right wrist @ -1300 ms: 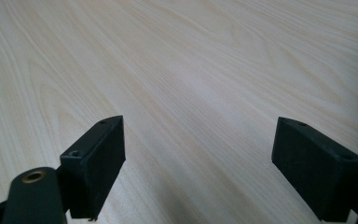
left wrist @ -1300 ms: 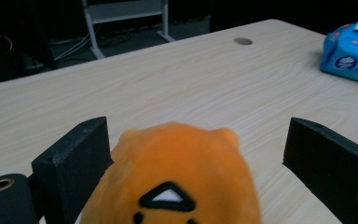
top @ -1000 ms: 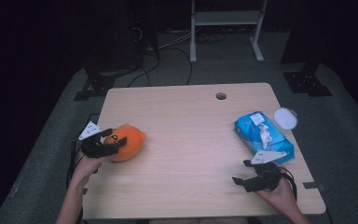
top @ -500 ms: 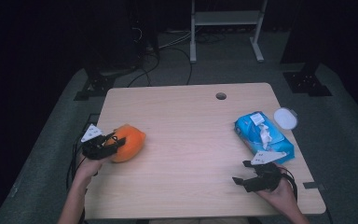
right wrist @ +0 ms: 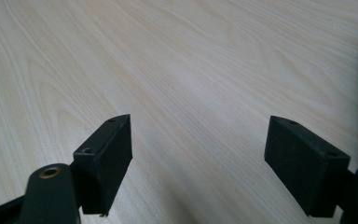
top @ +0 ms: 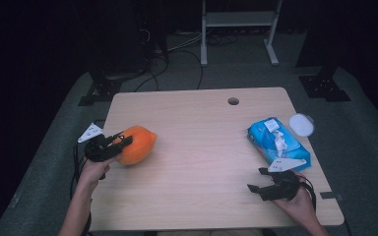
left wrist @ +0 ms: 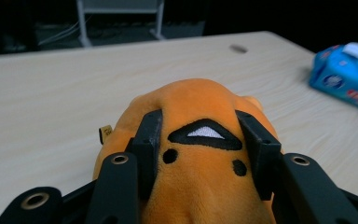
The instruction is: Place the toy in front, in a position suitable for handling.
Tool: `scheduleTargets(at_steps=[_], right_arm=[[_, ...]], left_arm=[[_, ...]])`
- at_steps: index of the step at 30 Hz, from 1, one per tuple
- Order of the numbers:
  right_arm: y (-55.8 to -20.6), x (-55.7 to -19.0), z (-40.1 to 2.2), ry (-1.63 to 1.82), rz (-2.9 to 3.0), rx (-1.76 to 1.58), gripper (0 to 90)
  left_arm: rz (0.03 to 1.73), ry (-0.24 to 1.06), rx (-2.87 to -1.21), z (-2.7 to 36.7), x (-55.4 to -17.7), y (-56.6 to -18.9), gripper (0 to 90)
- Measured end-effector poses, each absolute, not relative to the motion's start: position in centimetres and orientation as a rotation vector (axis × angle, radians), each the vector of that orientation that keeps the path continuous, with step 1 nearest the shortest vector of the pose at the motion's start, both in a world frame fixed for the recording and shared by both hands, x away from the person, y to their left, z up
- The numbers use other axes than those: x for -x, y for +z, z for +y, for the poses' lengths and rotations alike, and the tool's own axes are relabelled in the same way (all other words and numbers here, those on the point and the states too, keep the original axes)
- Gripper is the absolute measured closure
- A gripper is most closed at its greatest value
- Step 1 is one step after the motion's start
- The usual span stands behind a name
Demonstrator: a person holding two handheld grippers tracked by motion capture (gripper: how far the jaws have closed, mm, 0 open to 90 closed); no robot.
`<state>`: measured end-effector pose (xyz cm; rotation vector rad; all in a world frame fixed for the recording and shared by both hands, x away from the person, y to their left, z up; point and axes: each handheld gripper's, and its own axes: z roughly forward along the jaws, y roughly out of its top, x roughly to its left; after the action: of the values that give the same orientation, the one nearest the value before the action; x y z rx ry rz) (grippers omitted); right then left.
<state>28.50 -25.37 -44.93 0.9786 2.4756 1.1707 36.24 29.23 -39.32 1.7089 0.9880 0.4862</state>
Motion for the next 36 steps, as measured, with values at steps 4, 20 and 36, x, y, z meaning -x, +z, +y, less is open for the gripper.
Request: scheduleTargets(at_steps=[4,20,36], right_arm=[[-44.8,-28.5,-25.5,1.176,2.469,-0.977,22.0],[-44.1,-28.2,-27.4,1.223,2.39,-1.015,22.5],[-40.3,-28.3,-30.7,1.306,2.178,-1.034,22.9]], left_arm=[[0.888,0.493,-1.708,27.0,-35.8,-37.0,57.2],[0.515,0.334,-1.813,13.5,-34.1,-35.2,56.8],[0.373,0.152,-1.96,6.8,-32.0,-42.3,55.3]])
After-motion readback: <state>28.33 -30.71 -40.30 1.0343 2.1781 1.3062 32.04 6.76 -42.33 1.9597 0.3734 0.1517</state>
